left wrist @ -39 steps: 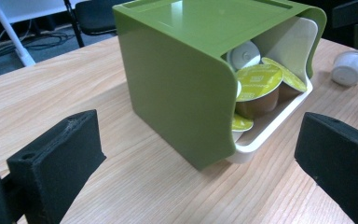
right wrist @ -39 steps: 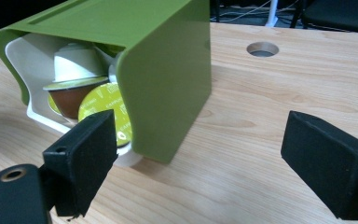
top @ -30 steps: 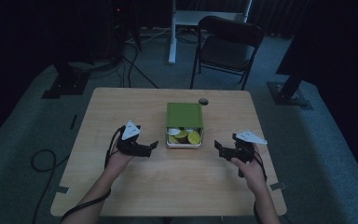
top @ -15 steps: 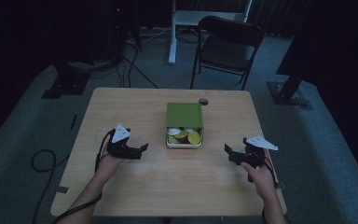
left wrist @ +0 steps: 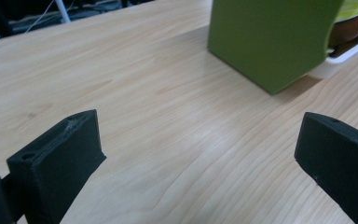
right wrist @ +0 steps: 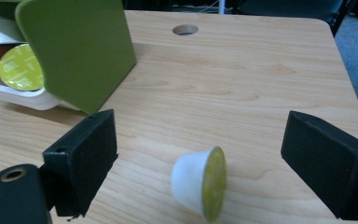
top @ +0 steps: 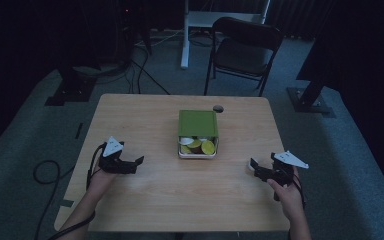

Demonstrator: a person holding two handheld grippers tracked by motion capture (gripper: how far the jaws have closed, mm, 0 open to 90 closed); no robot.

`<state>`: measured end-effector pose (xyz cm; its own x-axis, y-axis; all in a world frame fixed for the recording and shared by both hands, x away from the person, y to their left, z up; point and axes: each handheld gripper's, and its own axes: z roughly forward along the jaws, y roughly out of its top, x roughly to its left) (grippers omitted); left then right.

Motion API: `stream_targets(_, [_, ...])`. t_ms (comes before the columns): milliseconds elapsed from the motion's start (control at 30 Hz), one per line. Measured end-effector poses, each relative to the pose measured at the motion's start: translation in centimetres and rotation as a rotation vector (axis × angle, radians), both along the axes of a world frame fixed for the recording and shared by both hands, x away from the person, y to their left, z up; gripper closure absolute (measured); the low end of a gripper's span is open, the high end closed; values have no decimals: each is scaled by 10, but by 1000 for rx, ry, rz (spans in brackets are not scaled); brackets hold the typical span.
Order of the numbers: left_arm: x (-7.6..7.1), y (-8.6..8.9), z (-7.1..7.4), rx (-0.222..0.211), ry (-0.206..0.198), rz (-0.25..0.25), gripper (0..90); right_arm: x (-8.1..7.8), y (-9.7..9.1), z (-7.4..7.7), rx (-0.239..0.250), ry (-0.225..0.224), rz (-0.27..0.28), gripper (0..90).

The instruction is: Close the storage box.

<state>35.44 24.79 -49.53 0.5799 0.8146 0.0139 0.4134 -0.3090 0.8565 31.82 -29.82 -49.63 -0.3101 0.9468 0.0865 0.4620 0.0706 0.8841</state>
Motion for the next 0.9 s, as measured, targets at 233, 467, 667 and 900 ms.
stream_targets(233, [-5,19,-8,-9,14,44,7,-6,-9,-5,-5,16,-28,103])
stream_targets(467, [-16,42,-17,-9,33,96,7,-13,-17,-15,-19,46,-53,103])
stream_targets(667, [-29,58,-26,-10,63,133,8,-18,-24,-22,-32,69,-71,102])
stream_targets(900, [-45,66,-31,28,95,167,7,-24,-29,-28,-38,91,-84,103])
